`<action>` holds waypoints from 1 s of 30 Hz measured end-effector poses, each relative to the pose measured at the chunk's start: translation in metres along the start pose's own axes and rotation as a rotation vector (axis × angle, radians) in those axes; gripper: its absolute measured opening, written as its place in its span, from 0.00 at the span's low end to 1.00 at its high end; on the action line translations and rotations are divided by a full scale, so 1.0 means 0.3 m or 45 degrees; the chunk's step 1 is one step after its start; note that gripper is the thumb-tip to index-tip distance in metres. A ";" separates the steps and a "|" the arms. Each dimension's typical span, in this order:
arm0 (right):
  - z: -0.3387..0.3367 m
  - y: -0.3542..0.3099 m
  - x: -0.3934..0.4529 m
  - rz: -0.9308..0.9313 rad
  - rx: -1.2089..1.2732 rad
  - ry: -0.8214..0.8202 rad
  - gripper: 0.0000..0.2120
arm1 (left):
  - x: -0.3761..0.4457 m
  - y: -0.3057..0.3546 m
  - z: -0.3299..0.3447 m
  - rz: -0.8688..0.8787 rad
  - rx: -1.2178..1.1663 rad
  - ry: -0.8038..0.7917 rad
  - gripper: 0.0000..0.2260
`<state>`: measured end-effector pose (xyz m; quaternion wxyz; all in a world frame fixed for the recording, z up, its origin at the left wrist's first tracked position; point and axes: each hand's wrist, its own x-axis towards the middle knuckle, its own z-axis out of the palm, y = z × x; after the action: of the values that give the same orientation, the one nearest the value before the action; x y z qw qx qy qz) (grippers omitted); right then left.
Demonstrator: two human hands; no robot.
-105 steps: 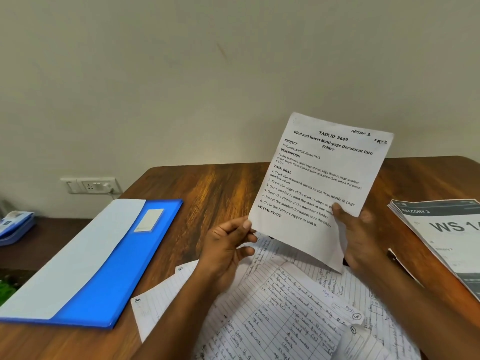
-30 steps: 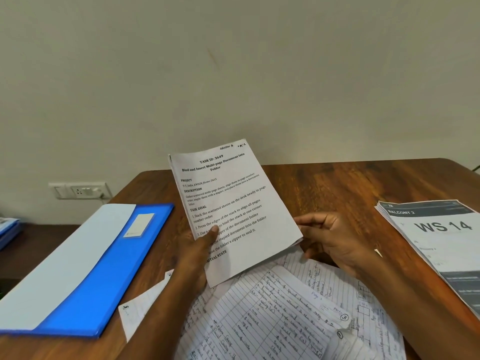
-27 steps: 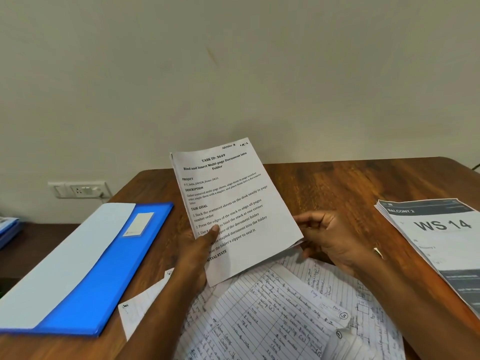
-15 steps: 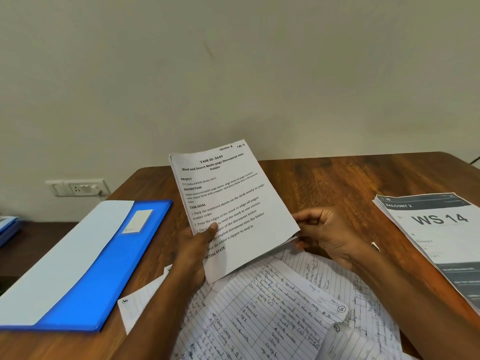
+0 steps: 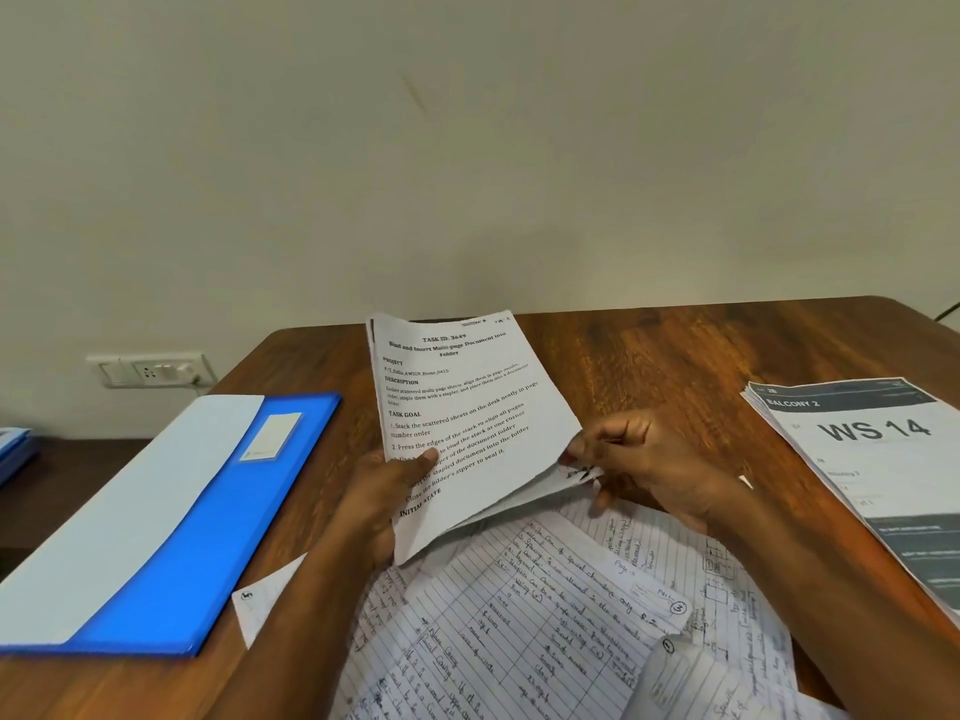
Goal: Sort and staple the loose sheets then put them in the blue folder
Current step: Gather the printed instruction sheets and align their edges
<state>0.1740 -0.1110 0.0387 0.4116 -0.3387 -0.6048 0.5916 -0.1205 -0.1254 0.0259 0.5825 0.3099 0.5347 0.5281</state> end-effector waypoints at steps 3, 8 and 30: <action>0.026 -0.007 -0.004 -0.004 -0.061 0.033 0.27 | -0.006 -0.002 0.006 0.008 0.089 -0.038 0.10; 0.054 -0.013 -0.009 0.088 -0.146 0.176 0.18 | -0.017 -0.006 0.018 0.064 0.140 -0.019 0.09; -0.017 -0.004 0.003 0.120 -0.244 0.087 0.11 | -0.007 -0.015 0.009 0.123 0.185 0.055 0.07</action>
<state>0.1781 -0.1079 0.0398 0.3694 -0.4246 -0.6275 0.5381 -0.1164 -0.1279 0.0231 0.5204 0.3655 0.5685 0.5219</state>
